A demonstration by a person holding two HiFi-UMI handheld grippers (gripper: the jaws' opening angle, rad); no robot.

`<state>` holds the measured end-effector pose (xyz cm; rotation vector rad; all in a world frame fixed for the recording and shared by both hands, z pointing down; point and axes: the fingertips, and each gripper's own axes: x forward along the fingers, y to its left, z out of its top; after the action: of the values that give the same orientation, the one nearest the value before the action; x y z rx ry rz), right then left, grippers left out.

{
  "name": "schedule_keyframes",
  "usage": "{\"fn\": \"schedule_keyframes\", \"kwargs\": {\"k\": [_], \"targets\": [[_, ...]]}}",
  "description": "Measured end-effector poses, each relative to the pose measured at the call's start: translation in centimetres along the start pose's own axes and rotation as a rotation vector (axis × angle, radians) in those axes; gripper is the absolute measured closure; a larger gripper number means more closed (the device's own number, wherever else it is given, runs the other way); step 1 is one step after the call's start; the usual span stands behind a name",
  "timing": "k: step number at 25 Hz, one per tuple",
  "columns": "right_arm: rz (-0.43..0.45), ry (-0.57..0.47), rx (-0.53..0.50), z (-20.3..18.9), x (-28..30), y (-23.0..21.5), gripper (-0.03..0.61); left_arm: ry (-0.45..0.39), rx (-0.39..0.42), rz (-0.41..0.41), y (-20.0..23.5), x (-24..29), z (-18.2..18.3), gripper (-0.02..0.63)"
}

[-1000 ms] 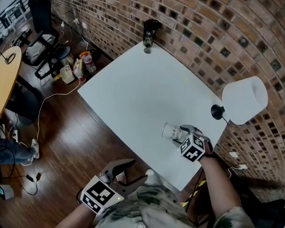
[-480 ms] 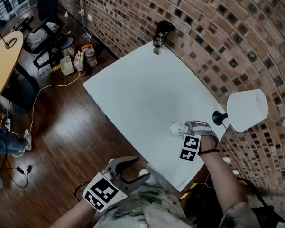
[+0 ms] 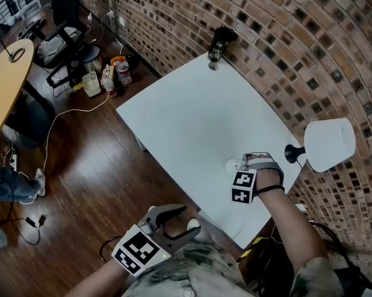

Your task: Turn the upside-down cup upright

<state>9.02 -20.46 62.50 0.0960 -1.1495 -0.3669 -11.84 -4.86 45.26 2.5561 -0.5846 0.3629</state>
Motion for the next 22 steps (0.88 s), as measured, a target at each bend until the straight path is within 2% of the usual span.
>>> {"fn": "schedule_keyframes", "kwargs": {"k": [5,15,22], "targets": [[0.001,-0.024,0.009,1.4,-0.5,0.1,0.301,0.009,0.003,-0.008,0.4,-0.3,-0.1,0.364],[0.066,-0.198,0.239,2.5,-0.9,-0.1,0.295,0.027,0.009,-0.022,0.5,-0.5,-0.3,0.364],[0.077,-0.279,0.337,2.2,-1.1,-0.4,0.276,0.038,0.015,-0.018,0.3,0.0,-0.2,0.364]]}}
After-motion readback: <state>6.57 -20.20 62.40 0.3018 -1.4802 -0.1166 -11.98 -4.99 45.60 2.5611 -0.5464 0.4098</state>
